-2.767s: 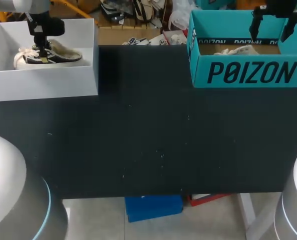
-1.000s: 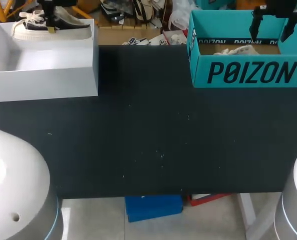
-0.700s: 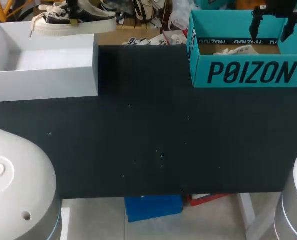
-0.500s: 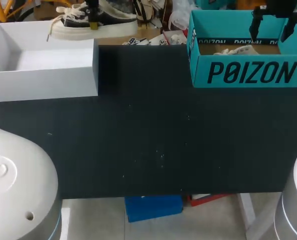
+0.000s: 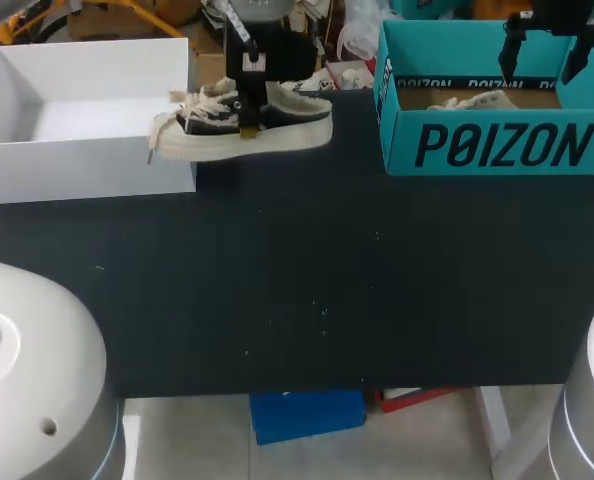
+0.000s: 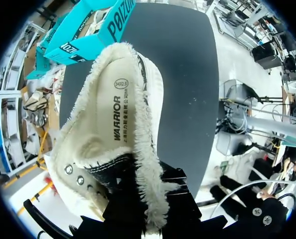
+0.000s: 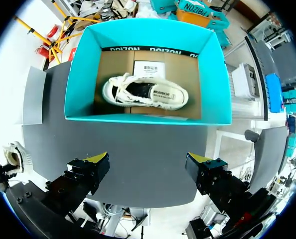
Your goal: Take the shoe out of the shoebox, open the shoe tongue, remove and reinsert the insole, then place the shoe into the shoebox
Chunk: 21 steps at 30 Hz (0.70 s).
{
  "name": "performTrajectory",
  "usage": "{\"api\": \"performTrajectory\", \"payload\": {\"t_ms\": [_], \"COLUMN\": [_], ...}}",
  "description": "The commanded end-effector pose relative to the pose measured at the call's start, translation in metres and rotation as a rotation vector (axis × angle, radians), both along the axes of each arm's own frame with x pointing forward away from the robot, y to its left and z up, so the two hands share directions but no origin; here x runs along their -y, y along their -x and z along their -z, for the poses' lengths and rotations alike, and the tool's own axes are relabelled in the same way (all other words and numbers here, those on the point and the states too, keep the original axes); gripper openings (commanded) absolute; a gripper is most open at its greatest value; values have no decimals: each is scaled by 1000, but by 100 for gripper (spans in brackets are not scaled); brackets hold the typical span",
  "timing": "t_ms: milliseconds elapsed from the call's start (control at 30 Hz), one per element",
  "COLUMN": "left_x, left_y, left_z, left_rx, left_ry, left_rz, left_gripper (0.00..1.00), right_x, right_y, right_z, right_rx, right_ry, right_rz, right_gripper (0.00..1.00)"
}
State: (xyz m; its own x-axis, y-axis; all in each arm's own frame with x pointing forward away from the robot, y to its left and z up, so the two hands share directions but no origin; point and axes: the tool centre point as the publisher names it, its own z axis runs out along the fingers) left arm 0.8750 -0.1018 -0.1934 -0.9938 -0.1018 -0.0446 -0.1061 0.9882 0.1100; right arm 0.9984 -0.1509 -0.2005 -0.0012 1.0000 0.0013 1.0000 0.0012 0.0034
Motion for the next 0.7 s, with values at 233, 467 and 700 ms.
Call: {"api": "performTrajectory", "payload": {"t_ms": [233,467,700], "left_x": [13,18,18], "left_y": [20,28,22], "left_z": [92,147,183], "left_rx": [273,222,182], "left_ry": [-38,-41,-26], "left_rz": [52,78,114], "left_gripper": [0,0,0], "right_x": [0,0,0], "right_y": [-1,-1,-1], "right_z": [0,0,0], "right_rx": [-1,-1,-1], "right_ry": [0,0,0], "right_rz": [1,1,1], "right_gripper": [100,100,100]}}
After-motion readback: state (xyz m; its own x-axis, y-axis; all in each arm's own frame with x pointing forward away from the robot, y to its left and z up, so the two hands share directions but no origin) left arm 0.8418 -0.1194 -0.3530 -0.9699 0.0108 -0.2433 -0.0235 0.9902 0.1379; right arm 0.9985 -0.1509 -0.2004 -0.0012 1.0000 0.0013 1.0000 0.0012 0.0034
